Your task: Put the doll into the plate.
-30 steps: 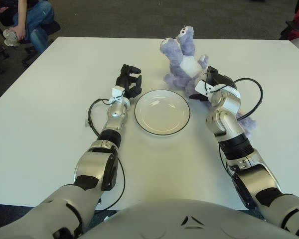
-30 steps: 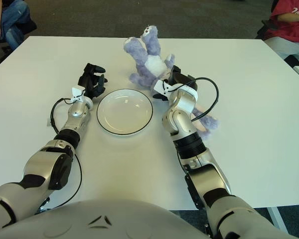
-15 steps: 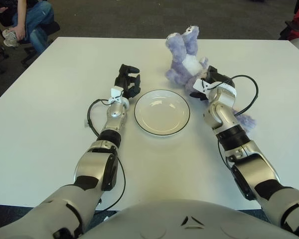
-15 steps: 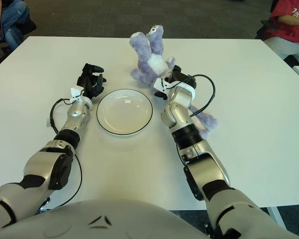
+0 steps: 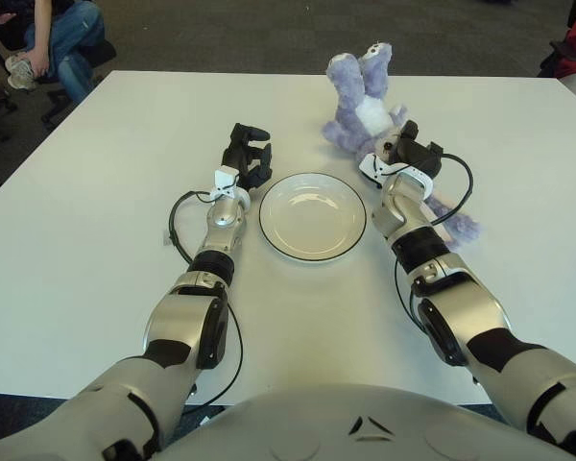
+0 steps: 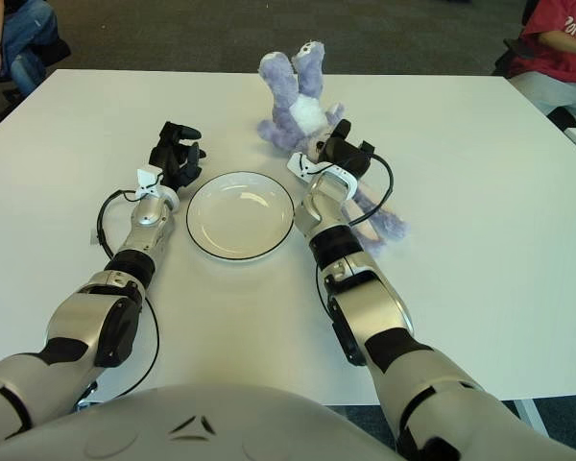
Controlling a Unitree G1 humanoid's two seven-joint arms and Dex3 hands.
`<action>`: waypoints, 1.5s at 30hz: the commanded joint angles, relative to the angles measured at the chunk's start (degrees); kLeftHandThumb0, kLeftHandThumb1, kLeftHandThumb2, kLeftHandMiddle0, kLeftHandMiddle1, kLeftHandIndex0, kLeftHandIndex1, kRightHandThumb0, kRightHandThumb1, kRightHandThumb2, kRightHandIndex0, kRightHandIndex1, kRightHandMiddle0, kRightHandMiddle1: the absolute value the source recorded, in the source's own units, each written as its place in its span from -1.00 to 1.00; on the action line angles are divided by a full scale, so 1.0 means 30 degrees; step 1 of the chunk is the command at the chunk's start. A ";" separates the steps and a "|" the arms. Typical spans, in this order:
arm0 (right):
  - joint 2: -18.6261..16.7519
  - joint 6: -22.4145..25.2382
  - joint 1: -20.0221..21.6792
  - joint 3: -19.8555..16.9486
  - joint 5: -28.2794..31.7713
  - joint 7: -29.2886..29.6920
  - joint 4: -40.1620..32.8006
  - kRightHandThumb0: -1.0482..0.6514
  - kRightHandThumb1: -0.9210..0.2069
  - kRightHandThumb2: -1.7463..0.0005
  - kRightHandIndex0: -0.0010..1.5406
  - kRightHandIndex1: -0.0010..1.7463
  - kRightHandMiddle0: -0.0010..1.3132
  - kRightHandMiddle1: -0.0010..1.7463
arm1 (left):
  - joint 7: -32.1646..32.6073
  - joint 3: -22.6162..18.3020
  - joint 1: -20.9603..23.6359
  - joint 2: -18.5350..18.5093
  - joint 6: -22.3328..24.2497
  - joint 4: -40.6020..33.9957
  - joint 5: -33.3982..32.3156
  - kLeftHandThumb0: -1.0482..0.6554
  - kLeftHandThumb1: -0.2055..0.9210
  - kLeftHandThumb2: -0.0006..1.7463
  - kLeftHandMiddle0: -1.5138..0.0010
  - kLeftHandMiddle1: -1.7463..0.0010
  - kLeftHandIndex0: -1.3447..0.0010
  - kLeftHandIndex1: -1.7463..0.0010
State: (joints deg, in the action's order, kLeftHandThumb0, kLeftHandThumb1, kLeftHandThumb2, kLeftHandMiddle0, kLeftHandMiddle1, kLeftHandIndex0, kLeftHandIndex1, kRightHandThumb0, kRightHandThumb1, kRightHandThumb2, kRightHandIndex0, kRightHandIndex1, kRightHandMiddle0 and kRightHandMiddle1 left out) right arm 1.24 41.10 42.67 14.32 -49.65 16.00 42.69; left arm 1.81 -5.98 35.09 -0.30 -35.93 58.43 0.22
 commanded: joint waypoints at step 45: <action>0.1360 -1.0126 0.0122 -0.0618 0.6245 0.6474 0.6020 0.82 0.19 -0.59 -0.15 1.00 0.19 1.00 | 0.0375 0.0179 -0.1224 0.0186 0.0153 0.0223 0.0188 0.23 0.79 -0.23 0.68 -0.92 0.67 -0.92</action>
State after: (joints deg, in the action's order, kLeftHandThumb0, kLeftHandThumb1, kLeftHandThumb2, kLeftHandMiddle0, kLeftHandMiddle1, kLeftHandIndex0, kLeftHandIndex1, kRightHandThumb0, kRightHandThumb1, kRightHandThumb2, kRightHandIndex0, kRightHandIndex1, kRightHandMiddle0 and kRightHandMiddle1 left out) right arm 5.65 11.18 45.87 12.59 -32.42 36.32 60.35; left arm 2.56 -5.64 34.33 -0.07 -35.81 57.06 0.44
